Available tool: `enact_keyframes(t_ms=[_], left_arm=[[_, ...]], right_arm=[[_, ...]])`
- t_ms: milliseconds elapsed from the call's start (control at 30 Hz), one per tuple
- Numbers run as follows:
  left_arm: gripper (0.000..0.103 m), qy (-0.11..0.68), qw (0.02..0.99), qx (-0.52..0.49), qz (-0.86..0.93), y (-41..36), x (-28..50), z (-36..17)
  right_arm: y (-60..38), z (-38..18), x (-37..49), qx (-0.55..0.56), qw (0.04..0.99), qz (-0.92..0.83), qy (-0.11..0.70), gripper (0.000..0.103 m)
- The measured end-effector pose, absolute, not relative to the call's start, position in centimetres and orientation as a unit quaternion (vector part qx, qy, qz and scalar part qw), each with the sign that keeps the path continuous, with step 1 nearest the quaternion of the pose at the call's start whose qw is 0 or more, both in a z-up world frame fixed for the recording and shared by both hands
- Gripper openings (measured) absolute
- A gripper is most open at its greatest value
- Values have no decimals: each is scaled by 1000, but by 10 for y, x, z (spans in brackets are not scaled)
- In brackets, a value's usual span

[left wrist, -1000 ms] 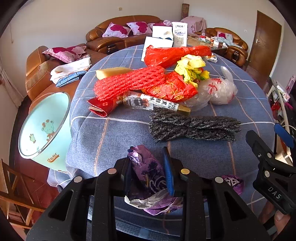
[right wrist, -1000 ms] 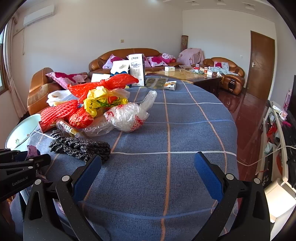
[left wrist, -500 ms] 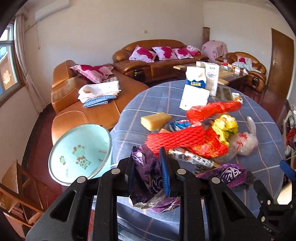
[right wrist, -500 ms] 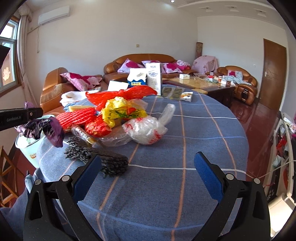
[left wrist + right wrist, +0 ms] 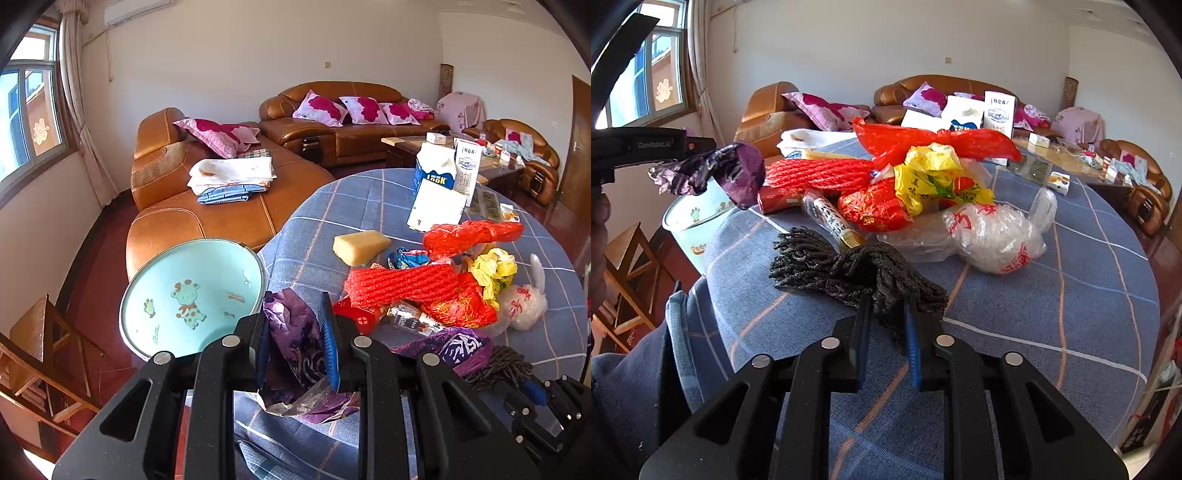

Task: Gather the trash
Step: 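Carry the purple wrappers and black pad over the blue bin and open both grippers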

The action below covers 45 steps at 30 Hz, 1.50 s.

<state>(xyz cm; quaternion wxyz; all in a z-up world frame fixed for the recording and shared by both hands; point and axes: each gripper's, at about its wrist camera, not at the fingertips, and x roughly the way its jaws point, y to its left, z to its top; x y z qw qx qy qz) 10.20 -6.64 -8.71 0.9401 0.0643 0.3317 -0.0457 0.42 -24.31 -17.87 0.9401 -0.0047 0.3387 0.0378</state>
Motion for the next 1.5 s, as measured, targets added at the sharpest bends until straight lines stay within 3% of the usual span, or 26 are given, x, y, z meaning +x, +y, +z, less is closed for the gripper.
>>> enact_keyframes(t_ms=[333,533,967,1500], left_arm=[[24,297,954,41,-8,-38,105,-60],[24,291,955,25,53,-10,123,-52],[24,274,945,13,179,45,161,-61],[25,258,931,29,257,81,175,-55]], right_arm=[[-243,-124,-13,39,959,73,270,11],[-239,-104,23,57,966,78,239,11],[-186,-113,158,64,962,117,238,11],[-127,-126,226,8,949,177,261,11]])
